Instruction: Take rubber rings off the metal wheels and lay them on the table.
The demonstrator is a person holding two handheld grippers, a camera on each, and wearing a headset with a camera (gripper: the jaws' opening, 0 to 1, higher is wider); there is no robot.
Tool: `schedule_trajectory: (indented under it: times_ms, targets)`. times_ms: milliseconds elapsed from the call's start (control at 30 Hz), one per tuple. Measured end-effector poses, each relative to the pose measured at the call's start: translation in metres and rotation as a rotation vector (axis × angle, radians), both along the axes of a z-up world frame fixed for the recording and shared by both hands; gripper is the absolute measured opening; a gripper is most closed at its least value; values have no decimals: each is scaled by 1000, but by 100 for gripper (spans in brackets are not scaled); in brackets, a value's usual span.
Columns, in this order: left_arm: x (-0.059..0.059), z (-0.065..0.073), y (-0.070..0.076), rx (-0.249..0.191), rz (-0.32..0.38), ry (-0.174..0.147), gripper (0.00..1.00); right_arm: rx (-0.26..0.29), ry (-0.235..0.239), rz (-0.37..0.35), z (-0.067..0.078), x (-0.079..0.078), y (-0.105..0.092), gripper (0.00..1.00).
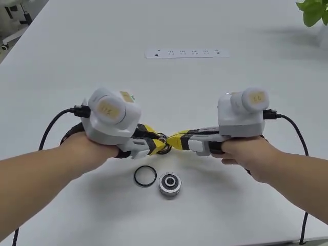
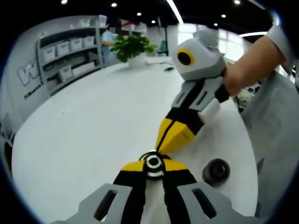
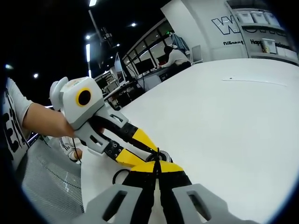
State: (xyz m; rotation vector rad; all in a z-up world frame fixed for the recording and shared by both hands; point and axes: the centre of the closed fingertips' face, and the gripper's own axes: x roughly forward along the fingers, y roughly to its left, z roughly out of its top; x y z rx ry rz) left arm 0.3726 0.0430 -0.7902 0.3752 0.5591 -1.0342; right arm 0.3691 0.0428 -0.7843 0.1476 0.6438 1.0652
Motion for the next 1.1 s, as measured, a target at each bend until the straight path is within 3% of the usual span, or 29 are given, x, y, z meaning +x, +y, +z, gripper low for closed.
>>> schedule_trajectory:
  times_ms: [133, 1100]
  targets:
    - [0, 1, 1, -15, 3, 14, 14, 1, -1, -1, 0, 1, 0, 0]
    - [-16, 20, 6, -56, -37, -11, 27, 15, 11, -11, 4, 0, 0, 0]
